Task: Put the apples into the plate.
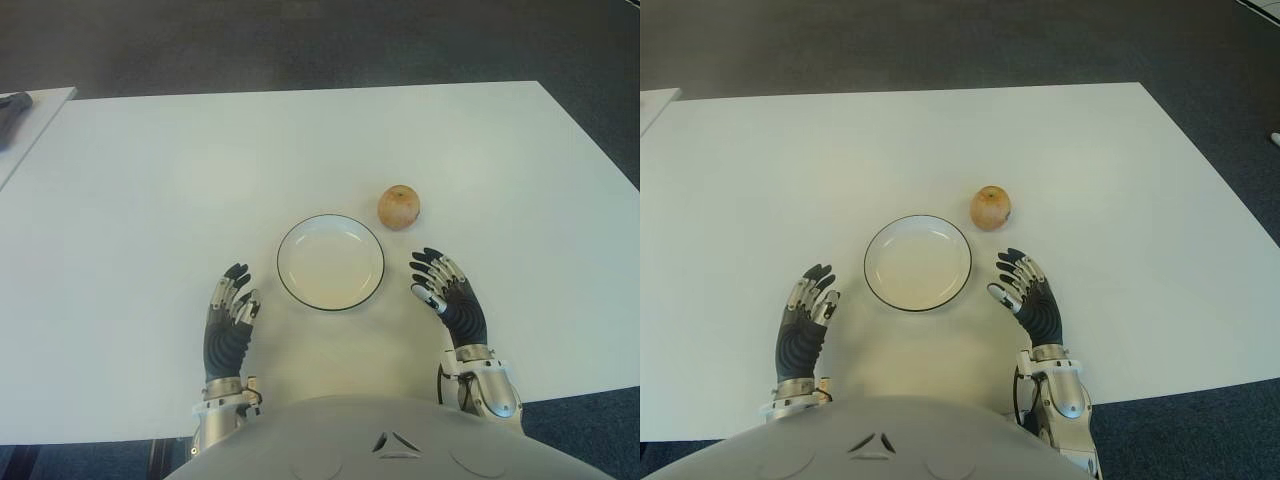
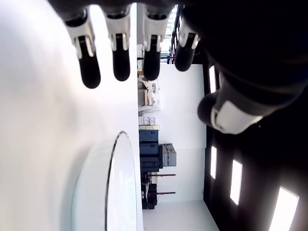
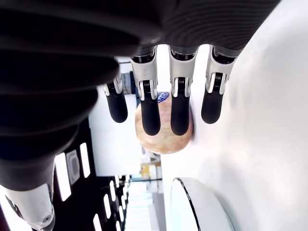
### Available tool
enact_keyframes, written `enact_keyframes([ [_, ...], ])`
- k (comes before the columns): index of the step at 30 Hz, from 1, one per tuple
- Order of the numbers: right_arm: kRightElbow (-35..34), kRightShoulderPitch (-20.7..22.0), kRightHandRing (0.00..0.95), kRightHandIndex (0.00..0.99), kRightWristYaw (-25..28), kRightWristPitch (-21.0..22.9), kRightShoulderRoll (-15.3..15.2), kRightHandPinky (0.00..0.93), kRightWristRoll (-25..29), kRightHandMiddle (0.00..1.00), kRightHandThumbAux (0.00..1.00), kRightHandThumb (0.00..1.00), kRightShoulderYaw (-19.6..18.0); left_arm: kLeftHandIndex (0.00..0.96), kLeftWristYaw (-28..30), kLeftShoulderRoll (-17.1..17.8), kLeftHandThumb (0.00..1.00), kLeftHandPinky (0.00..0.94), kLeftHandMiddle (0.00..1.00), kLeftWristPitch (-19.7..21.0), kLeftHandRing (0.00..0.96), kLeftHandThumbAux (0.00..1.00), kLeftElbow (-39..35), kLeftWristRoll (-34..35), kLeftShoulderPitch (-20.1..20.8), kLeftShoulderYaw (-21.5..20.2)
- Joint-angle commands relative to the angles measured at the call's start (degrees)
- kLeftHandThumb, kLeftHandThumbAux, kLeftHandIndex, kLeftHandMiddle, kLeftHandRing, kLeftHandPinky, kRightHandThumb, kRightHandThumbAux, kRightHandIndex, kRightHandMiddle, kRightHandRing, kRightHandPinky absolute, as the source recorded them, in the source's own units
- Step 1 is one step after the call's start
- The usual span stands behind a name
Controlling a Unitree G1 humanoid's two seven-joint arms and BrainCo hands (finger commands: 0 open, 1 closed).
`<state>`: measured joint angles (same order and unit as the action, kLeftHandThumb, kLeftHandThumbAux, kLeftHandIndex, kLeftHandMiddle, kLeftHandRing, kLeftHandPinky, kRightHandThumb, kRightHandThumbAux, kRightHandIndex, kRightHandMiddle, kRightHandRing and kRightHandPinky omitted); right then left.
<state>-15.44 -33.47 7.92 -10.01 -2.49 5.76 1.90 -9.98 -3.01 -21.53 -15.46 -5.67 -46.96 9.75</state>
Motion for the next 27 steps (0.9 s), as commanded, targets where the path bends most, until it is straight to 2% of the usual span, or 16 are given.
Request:
enact_keyframes([
  [1, 0.0, -0.3, 0.230, 0.176, 0.1, 0.7, -0.1, 0.235, 0.1, 0.248, 0.663, 0.535, 0.1, 0.152, 0.3, -0.1, 0.287, 0.242, 0.165, 1.1, 0.168, 0.551, 0.1, -0.3, -0.2, 0.1],
  [15, -0.2, -0.1, 0.224, 0.176, 0.0, 1.1, -0.5, 0.238, 0.0, 0.241, 0.663, 0.515, -0.1, 0.128, 0.7, -0.5, 0.289, 0.277, 0.163, 2.2, 0.184, 0.560, -0.6, 0.5, -1.0, 1.0],
  [27, -0.2, 0.8, 0.226, 0.174, 0.6, 0.8, -1.2, 0.239, 0.9, 0.241, 0.655, 0.519, -1.1, 0.122, 0.4, -1.1, 0.291, 0.269, 0.162, 0.9, 0.187, 0.576, 0.2, 1.0, -1.0, 1.4],
])
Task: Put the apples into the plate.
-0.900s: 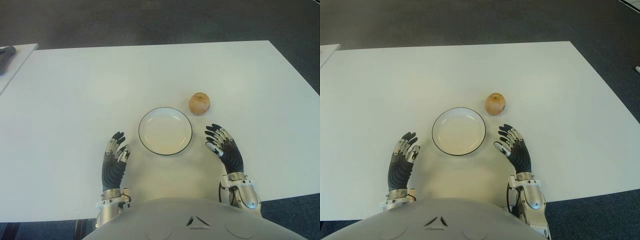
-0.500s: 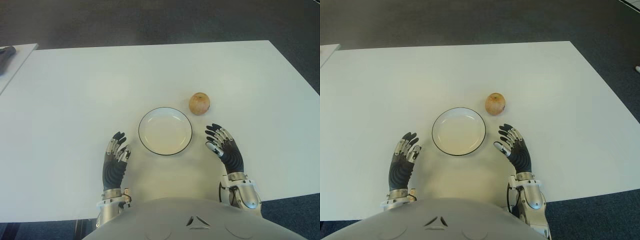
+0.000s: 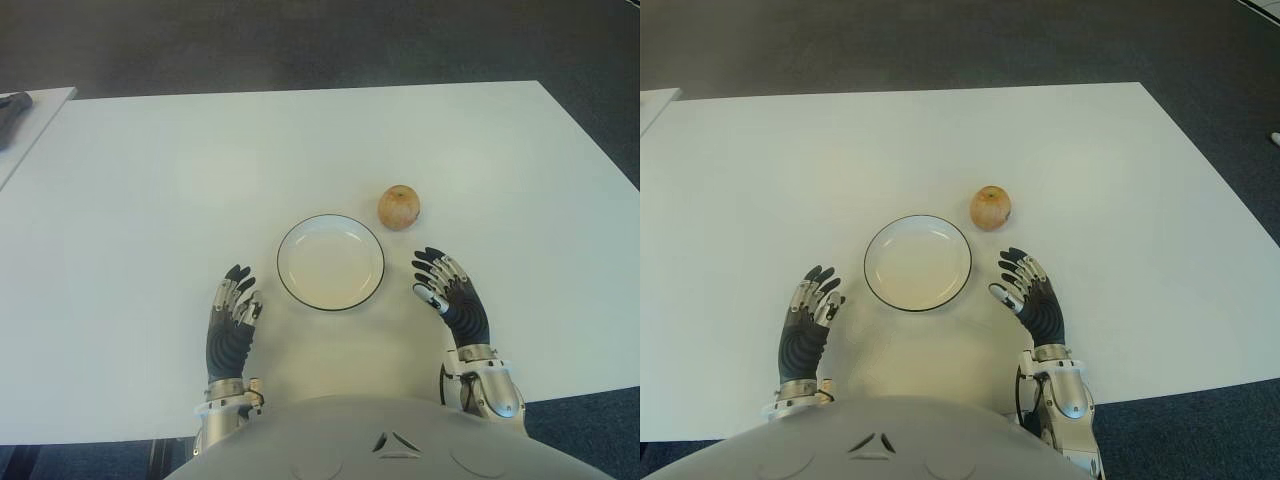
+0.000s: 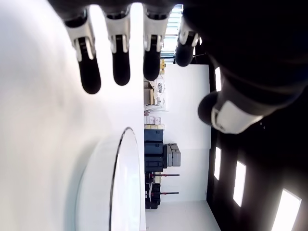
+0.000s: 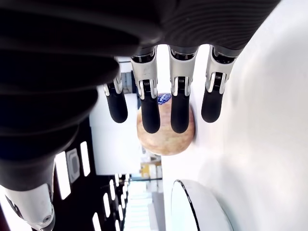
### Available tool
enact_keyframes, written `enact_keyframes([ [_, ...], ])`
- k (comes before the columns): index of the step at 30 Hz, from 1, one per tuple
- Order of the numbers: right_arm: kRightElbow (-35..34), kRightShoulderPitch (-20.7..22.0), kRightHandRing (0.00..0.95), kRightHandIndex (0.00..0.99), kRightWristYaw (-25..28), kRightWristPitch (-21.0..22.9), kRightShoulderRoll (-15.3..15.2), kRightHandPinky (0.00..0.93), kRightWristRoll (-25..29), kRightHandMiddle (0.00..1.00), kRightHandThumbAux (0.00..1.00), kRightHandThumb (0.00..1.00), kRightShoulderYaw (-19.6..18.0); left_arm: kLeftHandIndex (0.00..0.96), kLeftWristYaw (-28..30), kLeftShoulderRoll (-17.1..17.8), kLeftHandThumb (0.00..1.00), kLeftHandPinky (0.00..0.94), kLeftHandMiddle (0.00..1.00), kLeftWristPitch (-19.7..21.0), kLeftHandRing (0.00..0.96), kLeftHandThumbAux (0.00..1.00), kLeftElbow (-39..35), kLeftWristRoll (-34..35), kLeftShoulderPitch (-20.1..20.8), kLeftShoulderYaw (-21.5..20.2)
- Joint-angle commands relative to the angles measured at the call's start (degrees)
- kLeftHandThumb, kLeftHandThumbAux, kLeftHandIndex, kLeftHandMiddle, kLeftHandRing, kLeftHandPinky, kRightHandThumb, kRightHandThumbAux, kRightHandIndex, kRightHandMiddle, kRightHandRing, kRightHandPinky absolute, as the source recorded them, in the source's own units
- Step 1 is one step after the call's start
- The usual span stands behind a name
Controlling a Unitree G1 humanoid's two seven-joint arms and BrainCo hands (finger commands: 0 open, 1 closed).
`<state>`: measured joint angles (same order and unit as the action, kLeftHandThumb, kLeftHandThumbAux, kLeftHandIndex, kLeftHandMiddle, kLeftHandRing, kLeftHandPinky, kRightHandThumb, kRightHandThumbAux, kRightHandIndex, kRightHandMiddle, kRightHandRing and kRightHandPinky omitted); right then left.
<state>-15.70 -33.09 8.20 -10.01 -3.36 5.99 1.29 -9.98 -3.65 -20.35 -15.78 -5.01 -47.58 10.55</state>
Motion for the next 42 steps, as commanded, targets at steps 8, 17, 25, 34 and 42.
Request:
enact_keyframes([
  [8, -2.9, 5.0, 0.208, 0.163, -0.9, 2.5, -2.3, 0.210, 1.5, 0.227, 0.634, 0.536, -5.7, 0.124, 0.2, -0.8, 0.295, 0.252, 0.158, -0.9, 0.176, 0.576, 1.4, 0.3, 0.2, 0.8],
  [17, 3.2, 15.3, 0.155, 0.109, -8.9, -9.1, -7.9, 0.149, -16.3, 0.175, 0.599, 0.536, -9.0, 0.135, -0.4, -1.2, 0.298, 0.267, 0.163, -1.8, 0.181, 0.557, 3.1, 0.5, 1.2, 0.1],
  [25, 12.9, 25.4, 0.085, 0.059, -19.5, -17.2, -13.9, 0.066, -34.8, 0.110, 0.534, 0.501, -6.7, 0.135, -0.4, -1.1, 0.286, 0.249, 0.165, -1.7, 0.178, 0.559, 4.1, 0.8, 1.6, -0.7],
  [34, 18.5, 34.9, 0.052, 0.053, -26.2, -17.3, -17.4, 0.058, -47.5, 0.080, 0.471, 0.464, -1.0, 0.128, 0.3, -0.5, 0.248, 0.250, 0.175, -1.4, 0.186, 0.554, 4.4, 0.8, 1.9, -1.2],
  [42, 27.1, 44.6, 0.035, 0.056, -26.7, -16.1, -20.7, 0.055, -53.5, 0.056, 0.422, 0.451, 5.0, 0.120, 0.0, -0.7, 0.252, 0.245, 0.167, -1.1, 0.174, 0.563, 3.9, 0.6, 1.9, -1.4],
])
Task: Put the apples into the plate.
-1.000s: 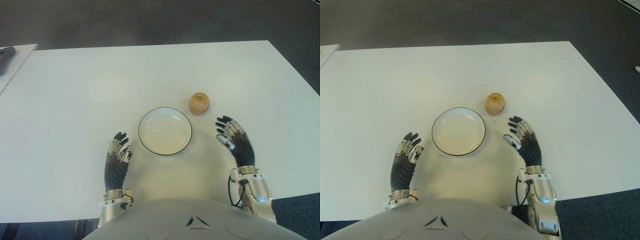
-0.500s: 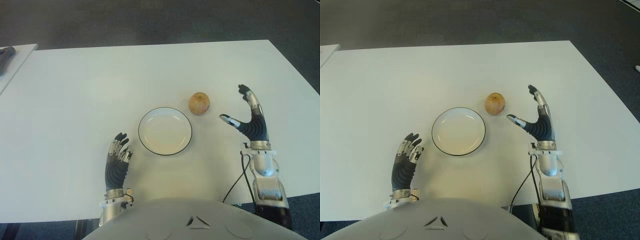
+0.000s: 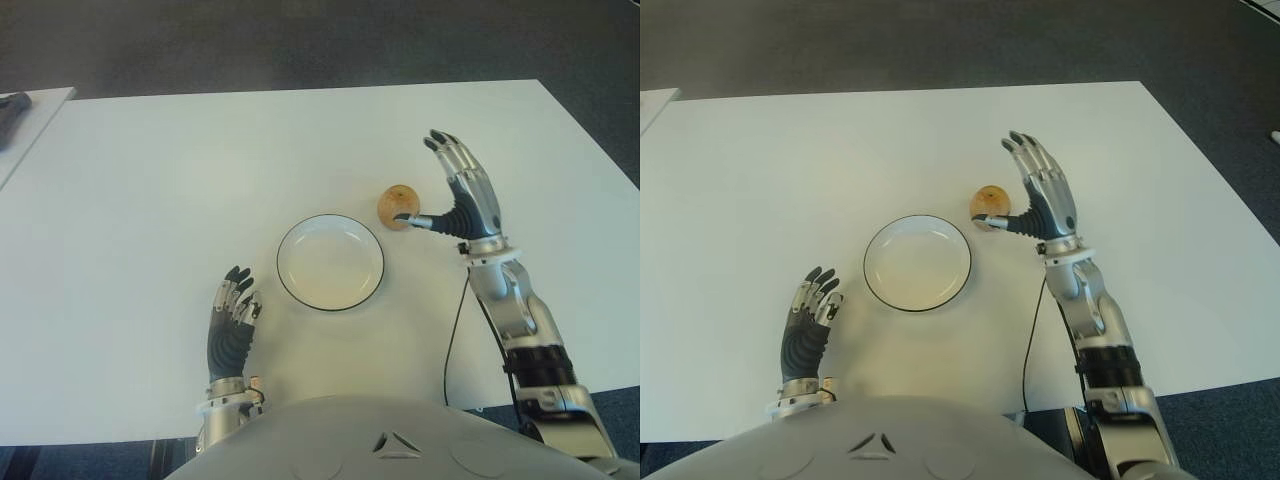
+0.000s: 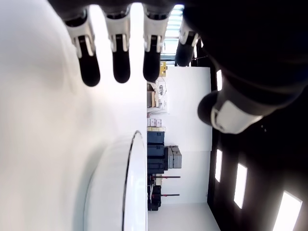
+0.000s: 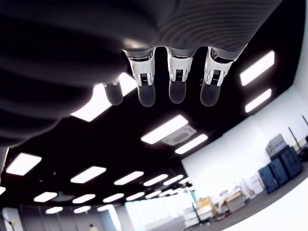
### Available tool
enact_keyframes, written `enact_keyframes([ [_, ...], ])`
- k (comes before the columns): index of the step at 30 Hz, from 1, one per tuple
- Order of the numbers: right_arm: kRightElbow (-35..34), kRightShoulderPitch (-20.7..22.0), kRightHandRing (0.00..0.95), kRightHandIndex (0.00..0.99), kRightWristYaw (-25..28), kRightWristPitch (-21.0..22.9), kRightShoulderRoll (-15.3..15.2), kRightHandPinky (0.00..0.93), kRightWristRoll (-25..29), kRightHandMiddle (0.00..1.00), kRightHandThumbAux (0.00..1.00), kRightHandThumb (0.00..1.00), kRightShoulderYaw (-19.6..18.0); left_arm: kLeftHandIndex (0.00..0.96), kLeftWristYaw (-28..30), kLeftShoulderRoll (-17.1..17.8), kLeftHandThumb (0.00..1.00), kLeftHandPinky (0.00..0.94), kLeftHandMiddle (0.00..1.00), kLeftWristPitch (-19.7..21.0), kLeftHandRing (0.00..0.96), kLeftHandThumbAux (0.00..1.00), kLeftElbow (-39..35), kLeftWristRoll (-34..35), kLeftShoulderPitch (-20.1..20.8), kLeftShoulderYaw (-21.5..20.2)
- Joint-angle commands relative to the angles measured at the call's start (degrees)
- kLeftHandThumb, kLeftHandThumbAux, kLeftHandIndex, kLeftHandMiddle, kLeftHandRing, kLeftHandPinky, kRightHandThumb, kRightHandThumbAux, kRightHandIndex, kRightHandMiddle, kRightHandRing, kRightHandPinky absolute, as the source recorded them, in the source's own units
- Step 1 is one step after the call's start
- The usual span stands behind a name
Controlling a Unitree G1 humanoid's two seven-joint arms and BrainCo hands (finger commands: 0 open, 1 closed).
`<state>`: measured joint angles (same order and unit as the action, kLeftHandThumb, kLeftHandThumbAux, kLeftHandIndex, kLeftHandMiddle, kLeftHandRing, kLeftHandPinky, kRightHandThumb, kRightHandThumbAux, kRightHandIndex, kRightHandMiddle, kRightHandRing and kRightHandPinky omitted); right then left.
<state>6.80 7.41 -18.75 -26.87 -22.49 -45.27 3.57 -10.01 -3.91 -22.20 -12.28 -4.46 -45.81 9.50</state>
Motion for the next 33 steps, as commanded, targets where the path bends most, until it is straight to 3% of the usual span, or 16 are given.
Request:
enact_keyframes([
  [1, 5.2, 4.7, 0.034, 0.055, 0.2, 0.9, -1.7, 0.055, -2.3, 0.054, 0.420, 0.450, 3.2, 0.121, 0.1, -0.4, 0.253, 0.246, 0.167, 0.7, 0.175, 0.563, 0.4, 0.1, 0.2, -0.4],
  [9, 10.3, 10.4, 0.009, 0.044, 3.5, 3.2, -2.8, 0.049, -2.8, 0.031, 0.410, 0.444, 7.6, 0.128, 0.4, -0.3, 0.243, 0.237, 0.167, 0.6, 0.174, 0.559, 0.1, 0.3, -0.2, -0.3],
  [15, 13.2, 12.9, 0.005, 0.028, 3.1, 4.7, -2.4, 0.060, -3.6, 0.023, 0.404, 0.447, 10.3, 0.126, 0.6, -0.1, 0.229, 0.230, 0.165, 0.0, 0.167, 0.557, 0.0, 0.3, -0.4, -0.1],
  [33, 21.3, 16.1, 0.029, 0.038, -0.3, 6.7, -1.4, 0.064, -3.2, 0.037, 0.424, 0.416, 15.2, 0.124, 0.4, -0.1, 0.239, 0.245, 0.169, 0.0, 0.178, 0.564, -0.1, 0.3, -0.4, 0.0],
])
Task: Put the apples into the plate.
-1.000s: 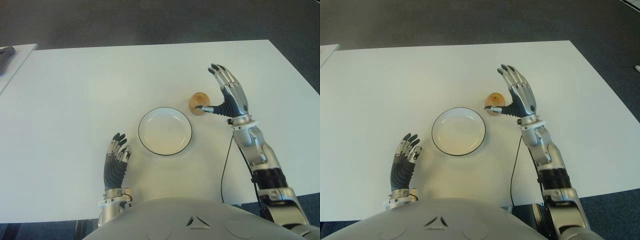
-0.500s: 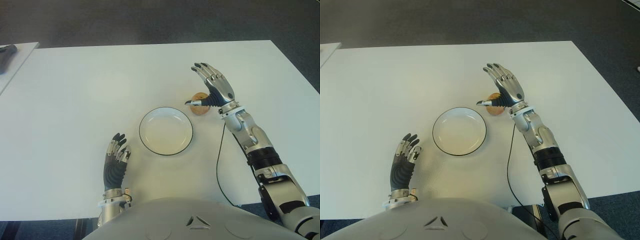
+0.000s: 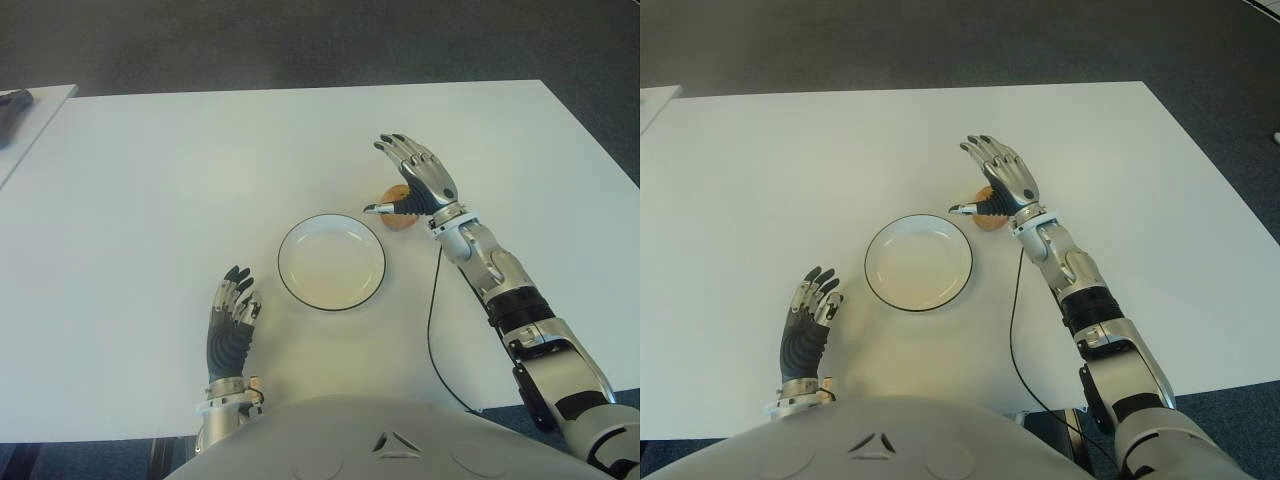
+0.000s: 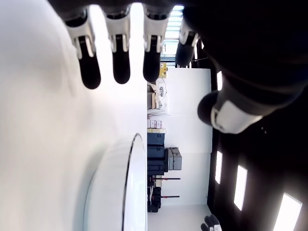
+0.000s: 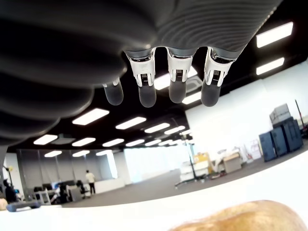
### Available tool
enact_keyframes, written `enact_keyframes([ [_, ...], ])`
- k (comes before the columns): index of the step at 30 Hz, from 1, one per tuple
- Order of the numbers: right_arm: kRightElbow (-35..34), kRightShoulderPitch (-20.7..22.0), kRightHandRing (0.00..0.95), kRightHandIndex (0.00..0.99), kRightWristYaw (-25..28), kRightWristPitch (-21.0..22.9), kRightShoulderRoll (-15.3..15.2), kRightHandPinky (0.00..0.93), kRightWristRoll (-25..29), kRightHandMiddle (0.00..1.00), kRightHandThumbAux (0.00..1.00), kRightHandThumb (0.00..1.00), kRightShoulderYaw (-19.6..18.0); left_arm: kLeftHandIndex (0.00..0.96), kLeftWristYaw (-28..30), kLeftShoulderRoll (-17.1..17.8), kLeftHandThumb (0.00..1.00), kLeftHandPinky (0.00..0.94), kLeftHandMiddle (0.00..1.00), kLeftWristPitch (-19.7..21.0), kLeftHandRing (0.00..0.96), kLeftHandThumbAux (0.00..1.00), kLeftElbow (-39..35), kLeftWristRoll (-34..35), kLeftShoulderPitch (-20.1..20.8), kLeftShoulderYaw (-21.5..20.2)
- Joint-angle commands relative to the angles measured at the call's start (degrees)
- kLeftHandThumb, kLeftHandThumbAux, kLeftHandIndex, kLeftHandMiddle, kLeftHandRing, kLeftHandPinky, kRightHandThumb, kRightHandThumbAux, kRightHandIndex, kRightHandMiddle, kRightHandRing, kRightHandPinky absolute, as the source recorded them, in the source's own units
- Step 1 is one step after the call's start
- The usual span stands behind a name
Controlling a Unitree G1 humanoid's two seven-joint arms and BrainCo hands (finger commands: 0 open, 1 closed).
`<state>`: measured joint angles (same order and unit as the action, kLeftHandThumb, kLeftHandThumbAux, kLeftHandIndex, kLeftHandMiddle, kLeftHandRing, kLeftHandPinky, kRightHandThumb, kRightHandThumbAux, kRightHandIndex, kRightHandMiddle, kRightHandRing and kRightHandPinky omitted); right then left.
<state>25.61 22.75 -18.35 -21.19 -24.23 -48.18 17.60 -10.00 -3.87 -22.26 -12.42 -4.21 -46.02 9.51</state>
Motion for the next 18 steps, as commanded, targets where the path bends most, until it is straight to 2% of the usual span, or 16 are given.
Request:
enact_keyframes([
  [1, 3.8, 1.0, 0.029, 0.038, -1.1, 0.9, 0.4, 0.063, -0.2, 0.037, 0.425, 0.417, 1.5, 0.125, 0.5, -0.1, 0.239, 0.246, 0.170, 0.0, 0.179, 0.564, 0.0, 0.1, -0.2, 0.0],
  [10, 11.2, 2.5, 0.035, 0.045, -3.5, 0.3, 0.1, 0.068, 0.4, 0.045, 0.437, 0.418, 3.0, 0.122, 0.5, 0.1, 0.231, 0.216, 0.162, 0.0, 0.163, 0.553, 0.0, -0.1, -0.4, 0.1],
  [18, 14.8, 1.9, 0.039, 0.047, -4.9, -0.4, -0.8, 0.069, 0.7, 0.050, 0.443, 0.414, 4.0, 0.118, 0.7, 0.2, 0.226, 0.212, 0.159, 0.1, 0.156, 0.551, -0.1, 0.3, -0.3, -0.2],
])
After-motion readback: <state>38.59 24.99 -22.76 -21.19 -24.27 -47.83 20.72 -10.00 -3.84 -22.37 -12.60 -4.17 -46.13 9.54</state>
